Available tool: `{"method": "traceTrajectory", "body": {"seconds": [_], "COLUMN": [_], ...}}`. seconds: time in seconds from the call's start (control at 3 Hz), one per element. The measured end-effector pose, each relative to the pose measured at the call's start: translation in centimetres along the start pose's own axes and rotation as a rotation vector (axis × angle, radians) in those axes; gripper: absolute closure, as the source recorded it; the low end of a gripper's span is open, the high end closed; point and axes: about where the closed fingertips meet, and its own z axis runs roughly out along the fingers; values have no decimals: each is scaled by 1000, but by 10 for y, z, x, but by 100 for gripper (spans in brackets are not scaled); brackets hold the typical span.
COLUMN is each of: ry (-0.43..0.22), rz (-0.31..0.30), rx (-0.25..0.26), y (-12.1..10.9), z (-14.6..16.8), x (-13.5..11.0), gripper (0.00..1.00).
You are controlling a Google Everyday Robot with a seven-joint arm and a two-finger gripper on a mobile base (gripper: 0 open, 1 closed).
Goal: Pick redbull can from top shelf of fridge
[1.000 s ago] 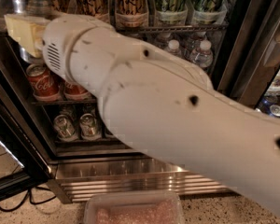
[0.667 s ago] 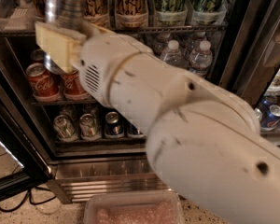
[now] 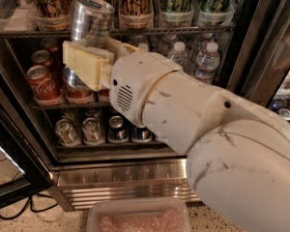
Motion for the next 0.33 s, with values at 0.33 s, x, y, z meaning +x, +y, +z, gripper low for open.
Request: {"method": "traceTrajectory", "body": {"seconds": [0.33], "ry": [0], "rz": [0], "rx": [0], "y": [0], "z": [0], "x": [0], "gripper": [100]}}
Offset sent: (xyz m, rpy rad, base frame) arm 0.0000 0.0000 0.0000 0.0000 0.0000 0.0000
